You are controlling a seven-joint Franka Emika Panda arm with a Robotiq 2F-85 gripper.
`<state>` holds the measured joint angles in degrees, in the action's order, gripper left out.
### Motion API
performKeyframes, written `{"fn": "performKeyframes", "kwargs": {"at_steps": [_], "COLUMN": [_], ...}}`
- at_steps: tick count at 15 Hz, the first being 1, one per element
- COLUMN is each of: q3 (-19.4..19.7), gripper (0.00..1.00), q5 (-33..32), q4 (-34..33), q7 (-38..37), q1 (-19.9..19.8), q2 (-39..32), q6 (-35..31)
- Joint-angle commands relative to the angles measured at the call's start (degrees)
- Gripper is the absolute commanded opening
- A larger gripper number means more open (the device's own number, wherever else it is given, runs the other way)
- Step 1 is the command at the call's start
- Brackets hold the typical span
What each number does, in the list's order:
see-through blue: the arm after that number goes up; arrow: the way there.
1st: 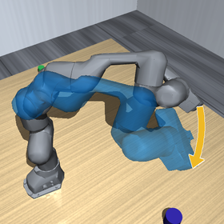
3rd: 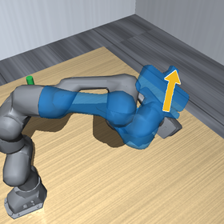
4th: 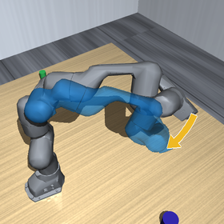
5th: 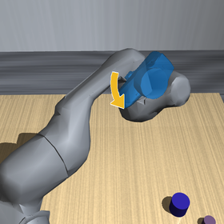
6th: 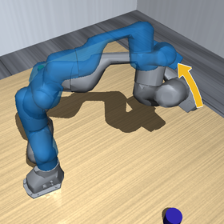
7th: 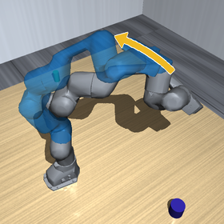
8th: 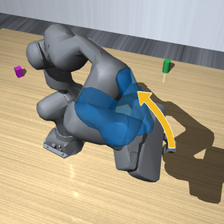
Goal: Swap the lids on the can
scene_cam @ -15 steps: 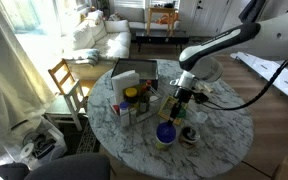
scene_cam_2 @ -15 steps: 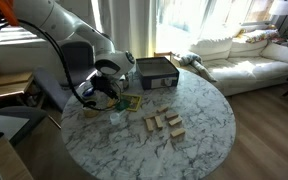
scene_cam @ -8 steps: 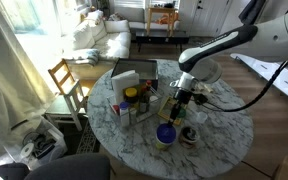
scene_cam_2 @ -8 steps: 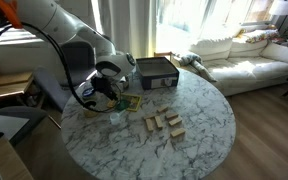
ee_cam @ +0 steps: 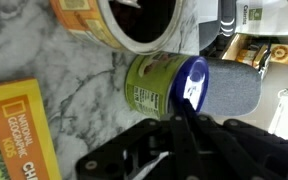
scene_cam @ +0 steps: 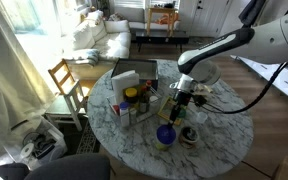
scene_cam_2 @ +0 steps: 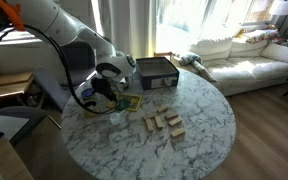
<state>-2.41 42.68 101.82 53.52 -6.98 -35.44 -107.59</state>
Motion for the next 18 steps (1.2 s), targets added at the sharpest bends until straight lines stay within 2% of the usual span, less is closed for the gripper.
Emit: {"fn": "performKeyframes", "kwargs": {"at_steps": [1, 12, 13, 18], "q3": [-0.8, -0.7, -0.7, -0.7], "gripper": [0.01, 0.01, 0.21, 0.58], "q5": [-0.4, -0.9, -0.9, -0.9], "q4": [-1.2, -0.8, -0.8, -1.0], "q7": [-1.4, -2.8, -2.9, -2.9], "q1": [-0.9, -0.7, -0.7, -1.0], "q2": [-1.3, -1.2, -1.2, -0.9], "q6": [1.0, 0.7, 0.8, 1.0]}}
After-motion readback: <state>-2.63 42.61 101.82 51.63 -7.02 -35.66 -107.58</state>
